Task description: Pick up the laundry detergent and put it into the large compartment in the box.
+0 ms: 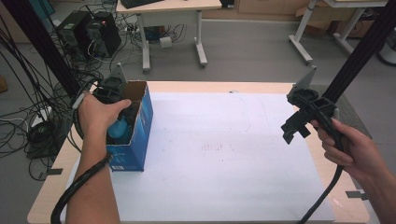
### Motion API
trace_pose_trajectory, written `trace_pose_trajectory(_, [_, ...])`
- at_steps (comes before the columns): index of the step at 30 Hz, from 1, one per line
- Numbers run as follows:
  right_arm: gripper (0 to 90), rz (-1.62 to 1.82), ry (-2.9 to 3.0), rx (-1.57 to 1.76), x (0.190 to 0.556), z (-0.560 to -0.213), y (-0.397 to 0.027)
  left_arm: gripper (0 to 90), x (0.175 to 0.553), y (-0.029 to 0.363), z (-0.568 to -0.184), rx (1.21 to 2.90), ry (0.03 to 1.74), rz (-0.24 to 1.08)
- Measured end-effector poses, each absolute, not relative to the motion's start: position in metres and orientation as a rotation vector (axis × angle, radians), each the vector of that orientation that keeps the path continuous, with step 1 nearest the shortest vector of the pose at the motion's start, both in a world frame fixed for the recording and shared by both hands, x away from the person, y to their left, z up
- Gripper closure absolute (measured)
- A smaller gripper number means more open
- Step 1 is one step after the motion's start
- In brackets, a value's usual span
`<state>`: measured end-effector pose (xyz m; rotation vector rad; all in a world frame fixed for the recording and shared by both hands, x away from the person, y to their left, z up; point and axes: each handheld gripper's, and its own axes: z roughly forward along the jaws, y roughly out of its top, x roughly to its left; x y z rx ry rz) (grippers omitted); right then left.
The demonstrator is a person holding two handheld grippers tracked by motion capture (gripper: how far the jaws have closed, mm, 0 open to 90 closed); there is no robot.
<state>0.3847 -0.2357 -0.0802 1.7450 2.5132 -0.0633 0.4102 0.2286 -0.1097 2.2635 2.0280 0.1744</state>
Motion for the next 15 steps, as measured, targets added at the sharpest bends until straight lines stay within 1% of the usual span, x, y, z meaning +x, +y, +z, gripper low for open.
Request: trace_pose_trajectory(15, [3.6,-0.069,2.518,1.74,0.3864,-0.0817,-0.2349,37.3,0.4157,0.2275,-0.1183,2.294,2.033,0.161])
